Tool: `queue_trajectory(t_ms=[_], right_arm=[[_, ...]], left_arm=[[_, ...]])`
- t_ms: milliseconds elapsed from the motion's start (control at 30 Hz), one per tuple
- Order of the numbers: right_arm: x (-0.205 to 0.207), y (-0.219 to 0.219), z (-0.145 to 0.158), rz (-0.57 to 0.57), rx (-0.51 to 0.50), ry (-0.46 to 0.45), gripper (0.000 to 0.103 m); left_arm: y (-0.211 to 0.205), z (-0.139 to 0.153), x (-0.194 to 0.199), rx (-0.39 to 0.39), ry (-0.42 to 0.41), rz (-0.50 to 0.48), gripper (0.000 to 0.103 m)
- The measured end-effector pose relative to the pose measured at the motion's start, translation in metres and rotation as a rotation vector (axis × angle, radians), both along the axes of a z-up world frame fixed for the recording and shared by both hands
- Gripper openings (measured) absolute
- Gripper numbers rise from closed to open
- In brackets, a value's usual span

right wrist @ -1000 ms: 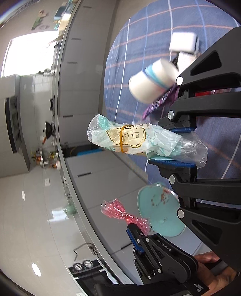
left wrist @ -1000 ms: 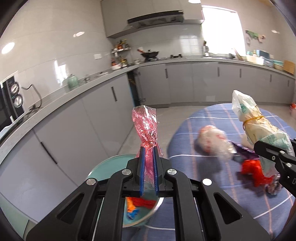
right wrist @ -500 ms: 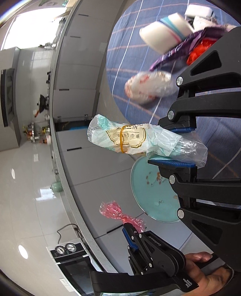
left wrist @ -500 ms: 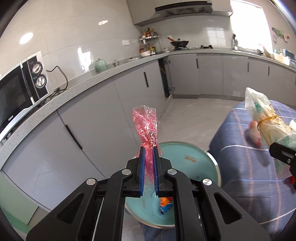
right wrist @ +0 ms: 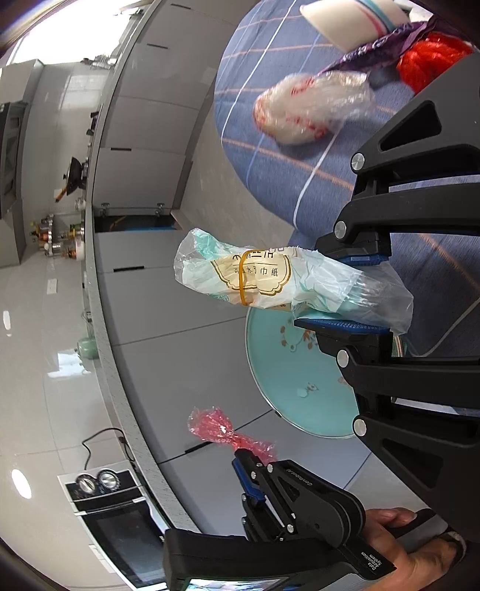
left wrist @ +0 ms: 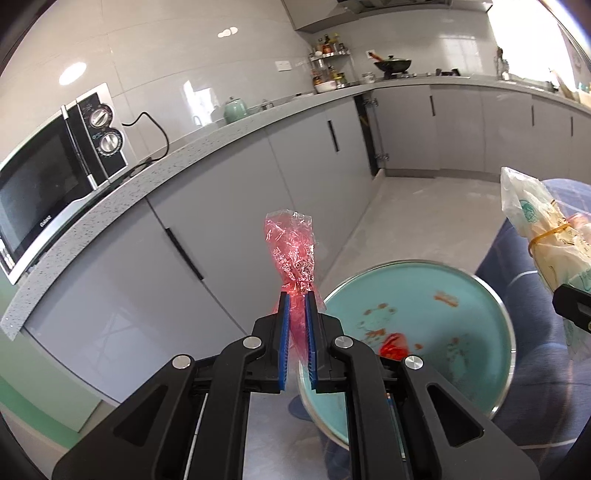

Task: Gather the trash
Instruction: 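Carry the clear bag and pink bag over the teal wastebasket with both grippers, then open both grippers to drop the clear and pink bags into the wastebasket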

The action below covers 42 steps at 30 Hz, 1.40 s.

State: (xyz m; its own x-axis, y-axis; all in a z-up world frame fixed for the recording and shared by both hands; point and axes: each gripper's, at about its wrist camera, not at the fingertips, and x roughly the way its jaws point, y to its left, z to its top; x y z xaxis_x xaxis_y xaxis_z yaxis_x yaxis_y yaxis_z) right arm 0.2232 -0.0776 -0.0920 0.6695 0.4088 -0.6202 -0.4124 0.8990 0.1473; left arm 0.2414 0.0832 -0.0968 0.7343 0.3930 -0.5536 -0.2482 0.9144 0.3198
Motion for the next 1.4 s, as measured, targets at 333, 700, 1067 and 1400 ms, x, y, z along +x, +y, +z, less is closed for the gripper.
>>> queue_trajectory(t_ms=[333, 700, 1067, 1400], right_arm=[[0.016, 0.019, -0.019, 0.021, -0.033, 0.043, 0.024], [0.028, 0.03, -0.032, 0.014, -0.066, 0.067, 0.024], [0.037, 0.045, -0.043, 0.017, -0.112, 0.083, 0.024], [0.041, 0.058, -0.053, 0.058, -0.128, 0.105, 0.029]], left_arm=[[0.003, -0.021, 0.008, 0.068, 0.047, 0.045, 0.008], [0.003, -0.037, 0.015, 0.096, 0.082, 0.066, 0.009], [-0.01, -0.042, 0.021, 0.098, 0.087, 0.04, 0.009], [-0.013, -0.049, 0.023, 0.078, 0.111, 0.018, 0.011]])
